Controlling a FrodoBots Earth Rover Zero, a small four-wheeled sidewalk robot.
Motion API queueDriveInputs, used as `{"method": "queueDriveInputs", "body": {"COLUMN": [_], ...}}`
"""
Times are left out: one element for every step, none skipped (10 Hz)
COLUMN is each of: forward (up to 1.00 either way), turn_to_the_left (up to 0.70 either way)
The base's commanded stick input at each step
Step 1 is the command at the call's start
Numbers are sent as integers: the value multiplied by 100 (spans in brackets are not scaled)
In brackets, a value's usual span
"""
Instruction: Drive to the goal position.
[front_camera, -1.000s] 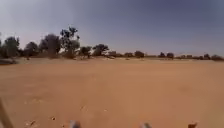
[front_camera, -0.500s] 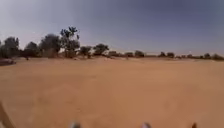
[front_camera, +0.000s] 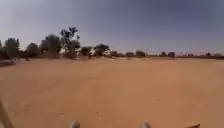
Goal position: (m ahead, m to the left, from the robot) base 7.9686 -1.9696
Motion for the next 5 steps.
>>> {"method": "queueDriveInputs", "body": {"forward": [50, 50, 50, 50, 50], "turn_to_the_left": [0, 0, 0, 0, 0]}}
